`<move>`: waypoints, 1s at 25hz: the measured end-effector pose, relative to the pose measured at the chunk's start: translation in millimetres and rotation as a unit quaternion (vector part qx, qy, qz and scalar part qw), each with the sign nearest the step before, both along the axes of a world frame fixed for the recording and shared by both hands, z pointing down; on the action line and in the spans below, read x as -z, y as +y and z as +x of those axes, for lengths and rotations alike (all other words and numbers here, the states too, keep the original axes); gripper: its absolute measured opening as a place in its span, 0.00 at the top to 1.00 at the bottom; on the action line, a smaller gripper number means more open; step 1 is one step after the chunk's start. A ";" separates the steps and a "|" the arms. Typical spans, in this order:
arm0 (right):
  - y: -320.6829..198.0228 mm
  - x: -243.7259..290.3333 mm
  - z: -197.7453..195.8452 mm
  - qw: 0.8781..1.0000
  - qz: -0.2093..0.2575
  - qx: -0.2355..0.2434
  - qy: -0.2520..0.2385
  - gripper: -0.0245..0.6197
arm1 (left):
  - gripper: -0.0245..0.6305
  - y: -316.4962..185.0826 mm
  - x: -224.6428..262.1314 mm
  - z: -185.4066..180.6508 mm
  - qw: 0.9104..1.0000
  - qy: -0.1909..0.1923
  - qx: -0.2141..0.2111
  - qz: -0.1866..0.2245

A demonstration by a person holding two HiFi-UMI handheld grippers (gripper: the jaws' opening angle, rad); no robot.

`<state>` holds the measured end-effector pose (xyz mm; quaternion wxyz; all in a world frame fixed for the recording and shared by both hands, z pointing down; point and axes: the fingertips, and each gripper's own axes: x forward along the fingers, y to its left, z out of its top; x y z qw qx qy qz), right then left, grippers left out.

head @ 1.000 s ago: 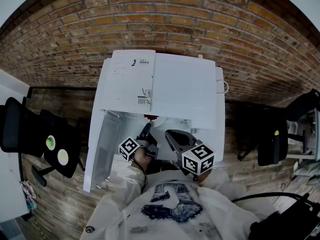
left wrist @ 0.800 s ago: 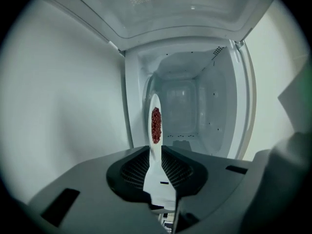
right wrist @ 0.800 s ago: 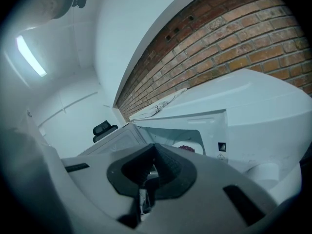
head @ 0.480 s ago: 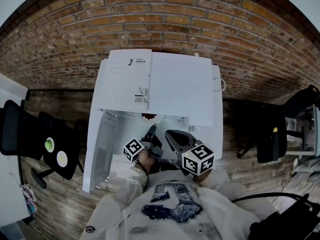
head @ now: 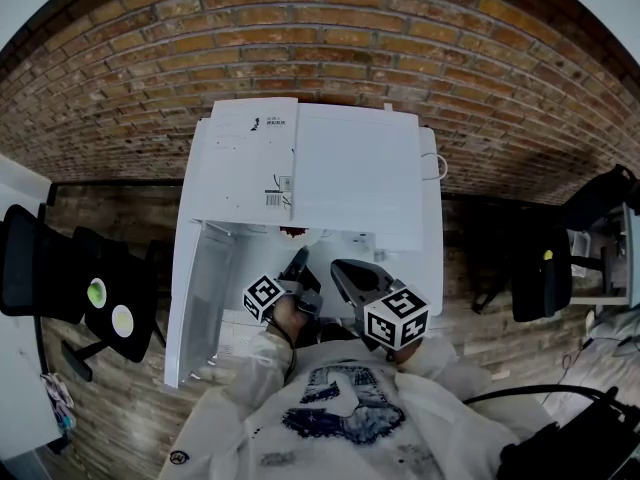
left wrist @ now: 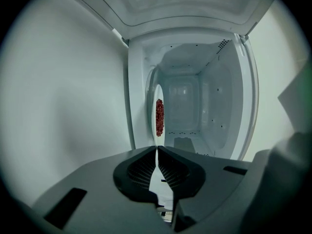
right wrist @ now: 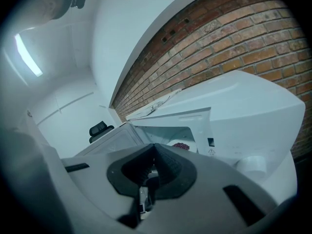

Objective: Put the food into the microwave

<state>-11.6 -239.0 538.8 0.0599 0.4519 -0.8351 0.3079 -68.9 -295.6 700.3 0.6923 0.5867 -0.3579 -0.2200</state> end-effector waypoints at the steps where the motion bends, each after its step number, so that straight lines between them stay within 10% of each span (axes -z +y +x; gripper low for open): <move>1: -0.3 -0.3 -0.1 1.000 -0.001 0.000 0.000 0.94 | 0.93 -1.8 -0.1 -1.7 1.000 0.001 0.002 -0.001; 25: -7.2 -5.7 2.3 1.000 -0.011 -0.008 0.002 0.94 | 0.93 -39.9 -5.5 -11.3 1.000 -0.007 0.013 -0.003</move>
